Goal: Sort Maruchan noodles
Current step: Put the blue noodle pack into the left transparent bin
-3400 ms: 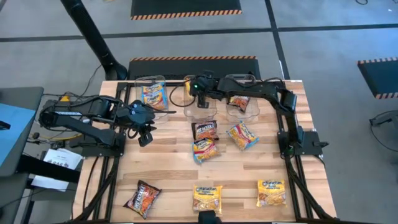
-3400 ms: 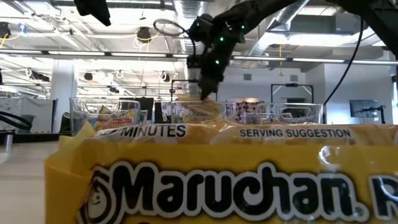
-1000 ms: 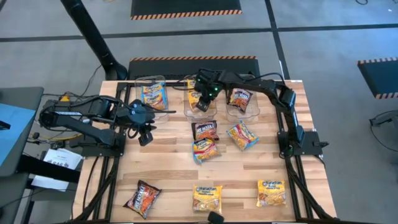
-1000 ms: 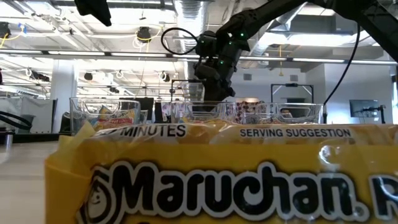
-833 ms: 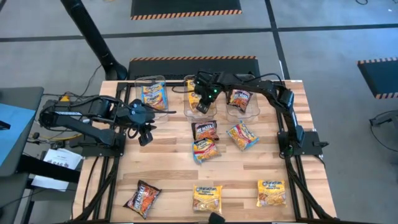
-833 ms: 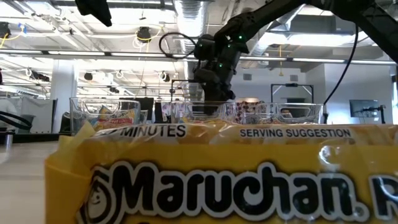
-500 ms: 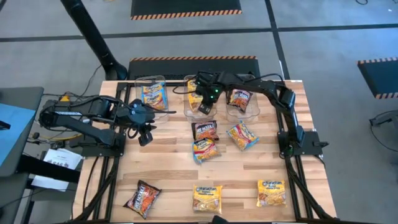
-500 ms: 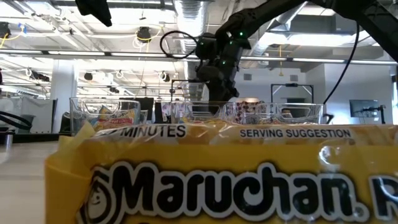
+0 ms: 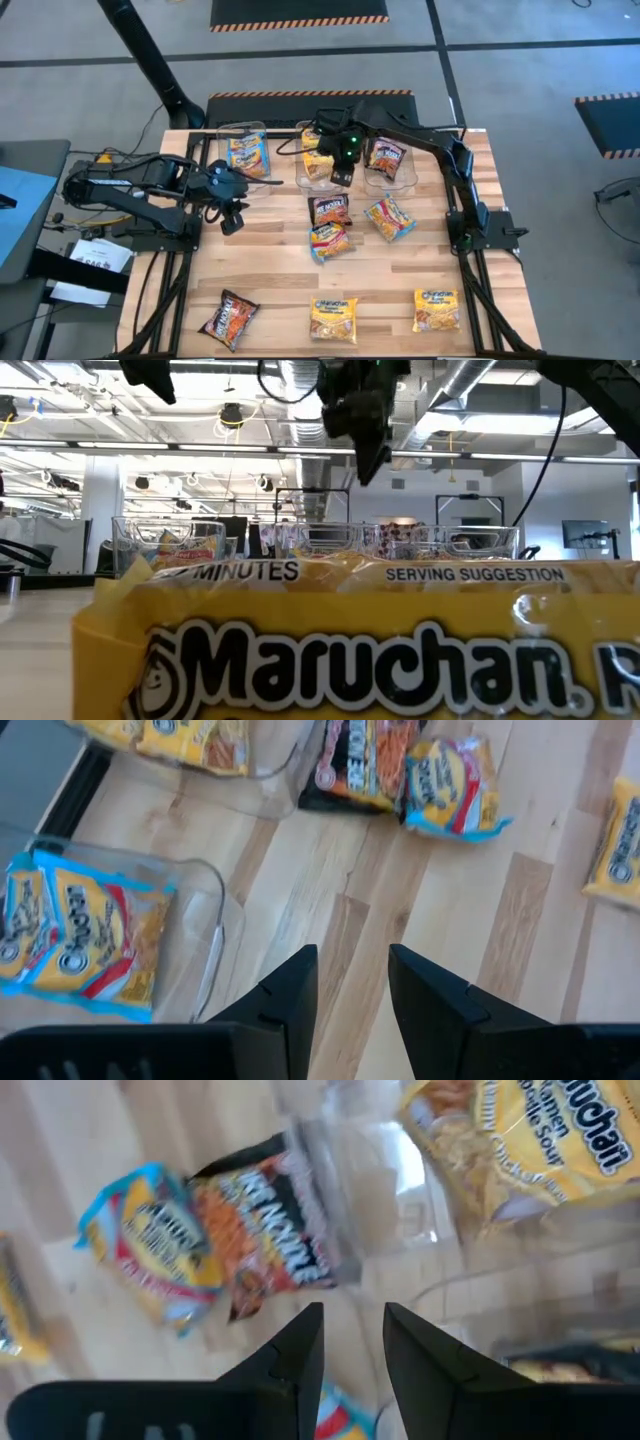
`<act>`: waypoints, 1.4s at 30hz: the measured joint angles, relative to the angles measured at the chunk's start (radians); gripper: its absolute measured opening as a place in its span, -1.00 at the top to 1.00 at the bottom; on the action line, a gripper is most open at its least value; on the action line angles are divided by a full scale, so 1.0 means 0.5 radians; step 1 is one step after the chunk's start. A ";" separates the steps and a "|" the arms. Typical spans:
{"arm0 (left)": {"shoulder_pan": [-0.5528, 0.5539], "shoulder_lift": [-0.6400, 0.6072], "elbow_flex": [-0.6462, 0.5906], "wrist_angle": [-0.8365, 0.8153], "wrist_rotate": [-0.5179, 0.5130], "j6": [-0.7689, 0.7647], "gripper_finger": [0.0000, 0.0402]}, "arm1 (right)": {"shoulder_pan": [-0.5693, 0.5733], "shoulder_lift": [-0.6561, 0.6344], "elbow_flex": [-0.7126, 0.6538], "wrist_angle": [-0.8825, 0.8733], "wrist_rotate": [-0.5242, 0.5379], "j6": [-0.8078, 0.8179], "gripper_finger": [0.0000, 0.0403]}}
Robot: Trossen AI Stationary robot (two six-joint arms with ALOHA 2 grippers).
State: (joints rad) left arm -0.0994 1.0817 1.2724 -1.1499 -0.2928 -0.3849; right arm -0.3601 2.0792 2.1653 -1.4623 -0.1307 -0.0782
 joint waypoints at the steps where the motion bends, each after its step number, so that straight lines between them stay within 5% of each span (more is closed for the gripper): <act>1: 0.000 0.000 0.000 -0.019 0.001 0.000 0.45 | 0.019 0.000 0.044 -0.052 0.001 -0.006 0.36; 17: 0.002 0.000 0.000 -0.192 0.105 -0.065 0.44 | 0.418 -0.182 0.275 -0.218 0.000 0.159 0.36; 31: 0.002 0.000 0.000 0.405 0.250 0.202 0.42 | 0.808 -0.577 0.276 -0.218 0.166 0.596 0.36; 37: 0.002 0.087 -0.002 0.566 0.453 0.265 0.26 | 0.945 -0.644 0.275 -0.218 0.170 0.755 0.36; 42: 0.002 0.248 -0.001 0.851 0.356 0.275 0.12 | 1.054 -0.684 0.275 -0.216 0.196 0.872 0.36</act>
State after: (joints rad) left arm -0.0986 1.2054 1.2721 -0.7242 -0.1147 -0.2473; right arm 0.1671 1.7374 2.3028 -1.5705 -0.0328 0.3580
